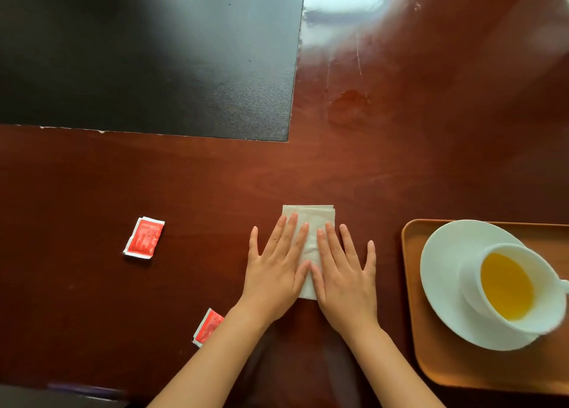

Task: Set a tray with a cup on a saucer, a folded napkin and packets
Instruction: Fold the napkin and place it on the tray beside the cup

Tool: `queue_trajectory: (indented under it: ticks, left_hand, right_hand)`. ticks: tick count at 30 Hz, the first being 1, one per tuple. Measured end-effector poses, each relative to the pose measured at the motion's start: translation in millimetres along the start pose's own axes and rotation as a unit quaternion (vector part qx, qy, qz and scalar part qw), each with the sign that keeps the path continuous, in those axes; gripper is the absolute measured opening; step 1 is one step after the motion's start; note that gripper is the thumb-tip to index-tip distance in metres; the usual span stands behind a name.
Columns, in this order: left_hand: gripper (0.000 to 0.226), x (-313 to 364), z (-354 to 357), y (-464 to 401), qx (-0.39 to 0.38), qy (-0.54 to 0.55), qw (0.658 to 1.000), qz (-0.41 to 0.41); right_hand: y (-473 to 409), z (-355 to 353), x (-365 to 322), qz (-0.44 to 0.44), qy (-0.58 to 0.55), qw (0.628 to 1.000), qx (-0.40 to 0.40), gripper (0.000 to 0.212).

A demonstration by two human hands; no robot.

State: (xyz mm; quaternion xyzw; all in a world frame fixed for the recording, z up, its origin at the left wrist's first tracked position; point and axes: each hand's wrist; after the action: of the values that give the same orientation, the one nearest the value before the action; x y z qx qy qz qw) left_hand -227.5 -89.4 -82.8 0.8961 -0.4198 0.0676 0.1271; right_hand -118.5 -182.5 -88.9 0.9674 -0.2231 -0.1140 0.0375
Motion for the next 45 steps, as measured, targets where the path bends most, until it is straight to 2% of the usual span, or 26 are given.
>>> queue_trajectory:
  ticks: [6,12,14,16,19,23,26,28,32,34,39,42,45]
  left_hand:
    - [0.067,-4.9,1.3,48.4,-0.03,0.016,0.999,0.015]
    - [0.066,-4.4,-3.6,81.8,-0.067,0.009,0.997,0.025]
    - [0.066,-3.6,-6.4,82.2,-0.07,0.012,0.997,0.023]
    - [0.066,-2.8,-8.8,80.6,-0.065,0.005,0.998,0.022]
    - [0.071,-4.7,-10.1,78.5,-0.046,0.031,0.998,0.036]
    - [0.075,-10.8,-12.5,68.2,-0.002,0.081,0.996,0.043]
    - [0.069,-13.1,-16.6,53.7,0.026,0.093,0.994,0.043]
    - [0.062,-14.9,-18.5,44.6,0.033,0.109,0.992,0.047]
    - [0.044,-19.4,-18.9,32.7,0.034,0.149,0.985,0.075]
    - [0.035,-19.6,-16.6,28.9,0.063,0.173,0.98,0.079]
    - [0.027,-14.4,-11.0,22.3,0.158,0.265,0.951,0.002]
    - [0.015,-12.9,-12.2,21.2,0.172,0.292,0.94,-0.03]
    - [0.016,-11.1,-13.3,23.4,0.172,0.33,0.927,-0.046]
  right_hand:
    - [-0.5,0.6,1.2,-0.001,-0.001,1.0,-0.001,0.057]
    - [-0.6,-4.0,1.1,-0.007,-0.021,1.0,0.004,0.059]
    - [3.3,-4.3,5.4,-0.048,-0.047,0.998,0.017,0.06]
    - [13.0,-1.9,11.8,-0.125,-0.079,0.989,0.025,0.06]
    - [28.1,2.1,16.8,-0.183,-0.102,0.977,0.043,0.051]
    - [28.7,5.3,12.1,-0.15,-0.128,0.975,0.1,0.034]
    - [24.5,4.3,6.5,-0.135,-0.143,0.97,0.14,0.018]
    - [21.2,0.2,5.8,-0.127,-0.154,0.968,0.151,0.014]
    - [14.0,-14.2,6.9,-0.115,-0.202,0.965,0.123,0.016]
    - [14.4,-19.8,9.0,-0.115,-0.233,0.961,0.095,0.02]
    - [14.7,-27.7,20.5,-0.113,-0.229,0.966,0.039,0.048]
    - [8.6,-27.1,22.0,-0.08,-0.219,0.97,0.06,0.042]
    - [-0.3,-26.9,15.4,-0.049,-0.219,0.972,0.073,0.038]
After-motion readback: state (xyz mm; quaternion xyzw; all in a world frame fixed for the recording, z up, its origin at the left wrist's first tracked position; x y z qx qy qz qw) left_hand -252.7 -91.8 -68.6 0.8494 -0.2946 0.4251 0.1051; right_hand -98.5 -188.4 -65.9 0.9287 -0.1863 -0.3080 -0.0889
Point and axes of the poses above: each hand's wrist, its own y-axis away from the middle knuckle, its own z-axis out of the palm, x = y × z, and after that the axes turned 1 degree about -x, right-handed
